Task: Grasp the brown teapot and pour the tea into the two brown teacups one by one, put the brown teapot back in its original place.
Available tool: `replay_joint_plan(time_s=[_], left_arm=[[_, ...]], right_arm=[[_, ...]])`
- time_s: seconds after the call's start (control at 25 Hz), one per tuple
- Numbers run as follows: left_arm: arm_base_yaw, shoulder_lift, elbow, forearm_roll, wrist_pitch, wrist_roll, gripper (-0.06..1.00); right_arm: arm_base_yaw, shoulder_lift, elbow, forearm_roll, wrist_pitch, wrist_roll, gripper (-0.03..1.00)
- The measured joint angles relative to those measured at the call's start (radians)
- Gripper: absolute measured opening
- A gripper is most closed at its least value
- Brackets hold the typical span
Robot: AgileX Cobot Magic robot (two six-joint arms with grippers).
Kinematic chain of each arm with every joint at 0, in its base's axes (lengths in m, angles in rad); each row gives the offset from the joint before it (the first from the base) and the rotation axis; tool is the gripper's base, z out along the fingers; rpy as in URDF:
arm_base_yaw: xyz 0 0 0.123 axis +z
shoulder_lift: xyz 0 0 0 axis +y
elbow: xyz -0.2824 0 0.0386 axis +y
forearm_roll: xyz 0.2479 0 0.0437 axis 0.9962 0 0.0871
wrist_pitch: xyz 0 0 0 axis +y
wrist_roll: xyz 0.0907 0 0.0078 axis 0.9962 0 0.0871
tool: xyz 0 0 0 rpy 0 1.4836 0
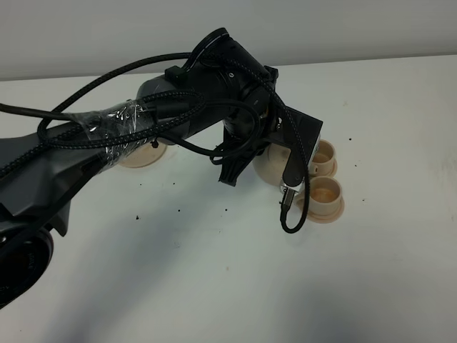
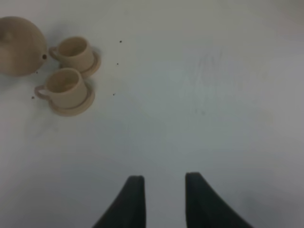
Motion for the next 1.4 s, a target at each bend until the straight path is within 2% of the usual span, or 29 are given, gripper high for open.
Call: replay_joint_plan(time_s=[0.88, 1.4], left_arm=[[-0.032, 0.023, 0.0, 0.112, 0.006, -0.024, 0.16], [-0.041, 0.023, 0.0, 0.14, 0.005, -0.026, 0.16]], right_arm=[[0.0, 0.0, 0.0, 0.001, 0.0, 0.0, 0.24], [0.0, 0.0, 0.0, 0.002, 0.0, 0.0, 0.24]])
